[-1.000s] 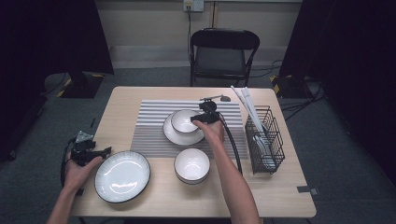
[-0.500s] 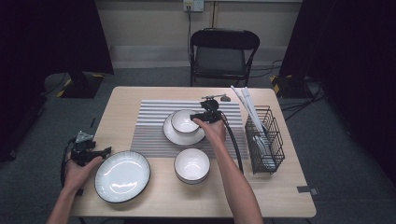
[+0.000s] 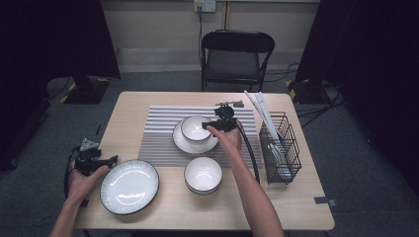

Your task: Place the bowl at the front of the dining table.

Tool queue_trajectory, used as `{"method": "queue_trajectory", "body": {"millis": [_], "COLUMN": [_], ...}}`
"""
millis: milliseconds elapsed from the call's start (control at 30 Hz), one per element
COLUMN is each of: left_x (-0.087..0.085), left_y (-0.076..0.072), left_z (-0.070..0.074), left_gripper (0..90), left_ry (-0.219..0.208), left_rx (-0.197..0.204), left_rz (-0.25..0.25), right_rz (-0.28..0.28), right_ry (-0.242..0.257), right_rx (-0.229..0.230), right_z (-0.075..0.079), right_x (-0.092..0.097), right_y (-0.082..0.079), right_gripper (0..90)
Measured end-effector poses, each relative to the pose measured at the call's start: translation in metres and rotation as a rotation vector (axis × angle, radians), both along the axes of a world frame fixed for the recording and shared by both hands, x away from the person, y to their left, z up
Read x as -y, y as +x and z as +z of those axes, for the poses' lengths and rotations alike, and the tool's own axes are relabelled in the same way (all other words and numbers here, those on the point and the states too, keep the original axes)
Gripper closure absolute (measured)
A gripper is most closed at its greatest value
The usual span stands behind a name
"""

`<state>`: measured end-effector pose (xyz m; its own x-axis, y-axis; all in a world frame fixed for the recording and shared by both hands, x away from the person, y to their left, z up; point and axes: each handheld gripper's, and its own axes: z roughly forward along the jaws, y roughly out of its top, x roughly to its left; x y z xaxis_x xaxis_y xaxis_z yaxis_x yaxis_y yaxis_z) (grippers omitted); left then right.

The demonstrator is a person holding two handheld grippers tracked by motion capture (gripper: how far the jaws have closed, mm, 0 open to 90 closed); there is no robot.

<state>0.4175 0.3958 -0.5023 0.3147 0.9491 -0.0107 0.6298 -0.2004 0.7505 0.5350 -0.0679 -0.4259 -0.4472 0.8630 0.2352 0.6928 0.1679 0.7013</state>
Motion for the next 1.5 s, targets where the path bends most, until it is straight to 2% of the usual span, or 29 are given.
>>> {"method": "queue_trajectory", "body": {"millis": [267,367,767,900,933,1000,1033,1133,1233,1267,1367,1400,1500], "left_x": [0.000,0.000,0.000,0.000,0.000,0.000,0.000,0.000,0.000,0.000,0.000,0.000,0.000], "left_y": [0.000,0.000,0.000,0.000,0.000,0.000,0.000,0.000,0.000,0.000,0.000,0.000,0.000], "left_z": [0.000,0.000,0.000,0.000,0.000,0.000,0.000,0.000,0.000,0.000,0.000,0.000,0.000], "left_gripper": [22.3,22.3,22.3,22.3,22.3,22.3,22.3,22.3,22.3,22.3,22.3,22.3,22.3], "left_ry": [0.000,0.000,0.000,0.000,0.000,0.000,0.000,0.000,0.000,0.000,0.000,0.000,0.000], "left_rx": [0.000,0.000,0.000,0.000,0.000,0.000,0.000,0.000,0.000,0.000,0.000,0.000,0.000], "left_rz": [0.000,0.000,0.000,0.000,0.000,0.000,0.000,0.000,0.000,0.000,0.000,0.000,0.000], "right_rz": [0.017,0.021,0.033,0.031,0.019,0.018,0.015,-0.005,-0.021,-0.019,-0.011,-0.001,0.015], "right_ry": [0.013,0.040,0.069,0.054,0.035,0.018,0.016,0.003,-0.010,-0.002,-0.028,-0.047,-0.018], "right_rx": [0.036,0.037,0.095,0.112,0.114,0.097,0.093,0.127,0.139,0.147,0.190,0.189,0.174], "right_z": [0.008,0.010,0.018,0.016,0.015,0.015,0.014,0.016,0.016,0.016,0.012,0.011,0.009], "right_x": [0.005,0.009,0.020,0.020,0.020,0.019,0.019,0.021,0.022,0.023,0.024,0.024,0.025], "right_y": [-0.009,-0.014,-0.030,-0.034,-0.035,-0.035,-0.035,-0.038,-0.041,-0.042,-0.047,-0.047,-0.051], "right_gripper": [30.0,30.3,30.3,32.2,32.0,31.4,34.4,36.4,37.9,37.8,36.9,37.0,41.1]}}
